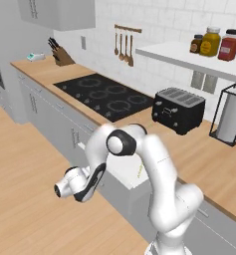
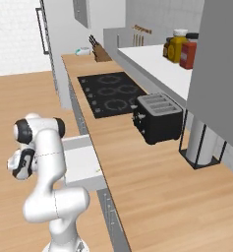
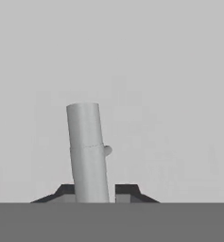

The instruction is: Take a straw from the drawer in front and place it inside the glass cup on the dining counter.

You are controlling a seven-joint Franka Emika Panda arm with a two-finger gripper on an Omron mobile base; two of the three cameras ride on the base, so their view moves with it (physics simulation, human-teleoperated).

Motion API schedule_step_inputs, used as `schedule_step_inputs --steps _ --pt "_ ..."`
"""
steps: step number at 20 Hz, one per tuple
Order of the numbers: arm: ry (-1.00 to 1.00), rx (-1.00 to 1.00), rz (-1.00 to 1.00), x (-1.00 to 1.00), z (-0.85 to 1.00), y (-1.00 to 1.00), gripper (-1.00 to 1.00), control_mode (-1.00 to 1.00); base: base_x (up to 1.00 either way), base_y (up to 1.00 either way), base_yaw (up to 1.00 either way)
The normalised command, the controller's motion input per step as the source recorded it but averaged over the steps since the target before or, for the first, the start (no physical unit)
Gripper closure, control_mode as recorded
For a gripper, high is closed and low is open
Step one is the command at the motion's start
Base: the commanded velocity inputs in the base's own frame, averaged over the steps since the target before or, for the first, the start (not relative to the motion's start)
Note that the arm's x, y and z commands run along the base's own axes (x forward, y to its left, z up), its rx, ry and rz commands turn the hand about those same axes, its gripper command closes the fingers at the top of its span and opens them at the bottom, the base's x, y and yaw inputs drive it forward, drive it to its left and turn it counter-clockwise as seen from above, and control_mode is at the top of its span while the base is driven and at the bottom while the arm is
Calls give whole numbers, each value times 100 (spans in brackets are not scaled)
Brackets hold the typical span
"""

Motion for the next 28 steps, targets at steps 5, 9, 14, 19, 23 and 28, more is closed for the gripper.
schedule_step_inputs --steps 5,9,14,19,23,28 --pt "5 20 4 -17 22 85 -100 -100 0 0 0" --pt "16 46 0 -11 60 15 -100 -100 0 0 0" --pt "19 58 0 -28 88 0 -100 -100 0 0 0" --pt "13 51 0 -38 95 -14 -100 -100 0 0 0" --pt "12 43 -1 -8 78 -54 -100 -100 0 0 0" --pt "13 25 -6 14 55 -77 -100 -100 0 0 0"
